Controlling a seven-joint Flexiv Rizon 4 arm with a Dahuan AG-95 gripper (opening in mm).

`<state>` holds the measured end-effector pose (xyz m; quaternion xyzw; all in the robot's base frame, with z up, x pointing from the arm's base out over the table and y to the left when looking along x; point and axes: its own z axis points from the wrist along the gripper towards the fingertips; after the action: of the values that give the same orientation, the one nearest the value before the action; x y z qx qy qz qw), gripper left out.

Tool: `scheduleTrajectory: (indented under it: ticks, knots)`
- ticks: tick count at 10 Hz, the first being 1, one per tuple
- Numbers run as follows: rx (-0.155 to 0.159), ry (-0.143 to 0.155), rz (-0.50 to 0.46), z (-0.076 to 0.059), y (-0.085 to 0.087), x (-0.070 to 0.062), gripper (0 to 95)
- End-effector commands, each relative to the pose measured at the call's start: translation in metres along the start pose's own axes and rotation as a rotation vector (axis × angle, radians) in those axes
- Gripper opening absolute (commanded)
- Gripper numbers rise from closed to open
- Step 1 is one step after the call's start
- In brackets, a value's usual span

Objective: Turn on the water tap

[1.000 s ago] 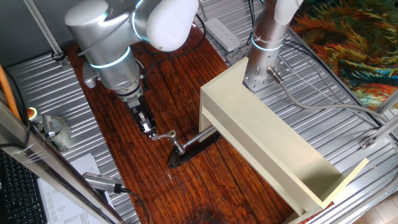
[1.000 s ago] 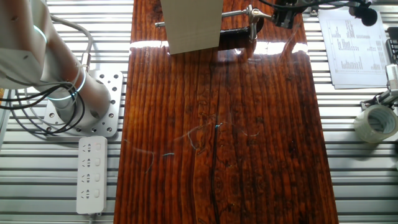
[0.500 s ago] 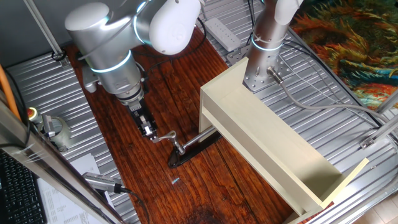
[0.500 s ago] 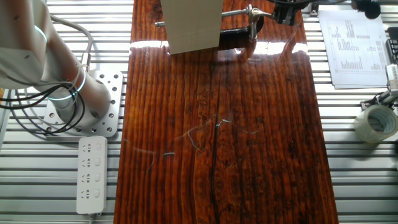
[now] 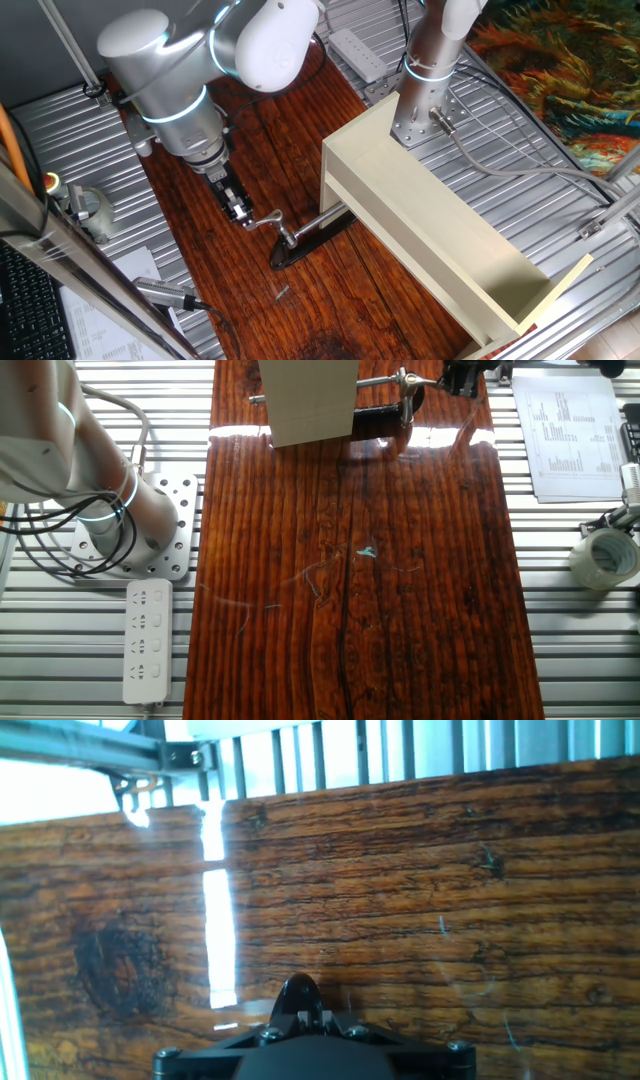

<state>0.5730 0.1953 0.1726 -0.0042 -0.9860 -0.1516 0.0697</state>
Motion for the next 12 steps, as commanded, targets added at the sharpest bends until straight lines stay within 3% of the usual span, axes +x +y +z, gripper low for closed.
scheduleTrajectory:
  ticks: [1,7,12]
  knots:
    - [0.001,0.013,-0.017,0.0007,0.0003,-0.0004,0.0]
    - [-0.018,0.017,-0.073,0.0007,0.0040,-0.0017,0.0]
    - [-0.008,0.034,-0.099,0.0028,0.0052,-0.0035,0.0]
